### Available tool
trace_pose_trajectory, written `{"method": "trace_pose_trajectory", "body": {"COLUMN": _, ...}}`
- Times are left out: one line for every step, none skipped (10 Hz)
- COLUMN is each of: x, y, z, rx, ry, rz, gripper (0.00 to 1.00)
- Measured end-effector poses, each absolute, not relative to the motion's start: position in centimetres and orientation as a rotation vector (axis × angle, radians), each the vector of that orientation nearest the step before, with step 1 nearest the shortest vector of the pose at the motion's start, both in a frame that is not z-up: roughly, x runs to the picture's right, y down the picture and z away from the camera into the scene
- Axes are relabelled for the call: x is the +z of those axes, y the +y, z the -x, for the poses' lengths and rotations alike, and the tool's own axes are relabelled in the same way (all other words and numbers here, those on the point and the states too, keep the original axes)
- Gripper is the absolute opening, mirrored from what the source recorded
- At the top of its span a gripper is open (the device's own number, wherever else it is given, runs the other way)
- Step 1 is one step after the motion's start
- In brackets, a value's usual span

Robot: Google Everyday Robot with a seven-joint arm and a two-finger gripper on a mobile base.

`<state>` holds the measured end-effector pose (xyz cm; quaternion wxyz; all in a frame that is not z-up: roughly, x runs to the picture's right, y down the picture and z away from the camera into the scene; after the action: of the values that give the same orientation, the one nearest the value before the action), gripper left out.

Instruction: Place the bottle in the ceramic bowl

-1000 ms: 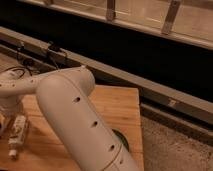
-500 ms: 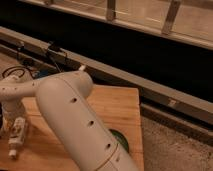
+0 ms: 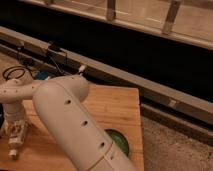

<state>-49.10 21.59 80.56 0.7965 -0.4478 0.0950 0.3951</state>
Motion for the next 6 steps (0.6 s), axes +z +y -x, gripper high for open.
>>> {"method": "trace_pose_trajectory", "body": {"x": 80.85, "y": 21.82, "z": 49.39, "rx": 0.847, "ry": 0.206, "rz": 0.971, "gripper": 0.64}}
{"method": "trace_pose_trajectory", "body": {"x": 81.07, "y": 21.92, "z": 49.68, "rx": 0.847, "ry": 0.209, "rz": 0.975, "gripper": 0.56}}
{"method": "trace_pose_trajectory", "body": {"x": 81.11, "y": 21.98, "z": 49.84, "rx": 0.845, "ry": 0.210, "rz": 0.974, "gripper": 0.48}}
{"method": "trace_pose_trajectory", "body": {"x": 81.16, "y": 21.95, "z": 49.80, "rx": 0.846, "ry": 0.210, "rz": 0.972, "gripper": 0.38}}
{"method": "trace_pose_trajectory", "body": {"x": 81.28, "y": 21.81, "z": 49.65, "rx": 0.847, "ry": 0.212, "rz": 0.968, "gripper": 0.28}}
{"method": "trace_pose_trajectory", "body": {"x": 81.25, "y": 21.80, "z": 49.65, "rx": 0.846, "ry": 0.212, "rz": 0.968, "gripper": 0.18}}
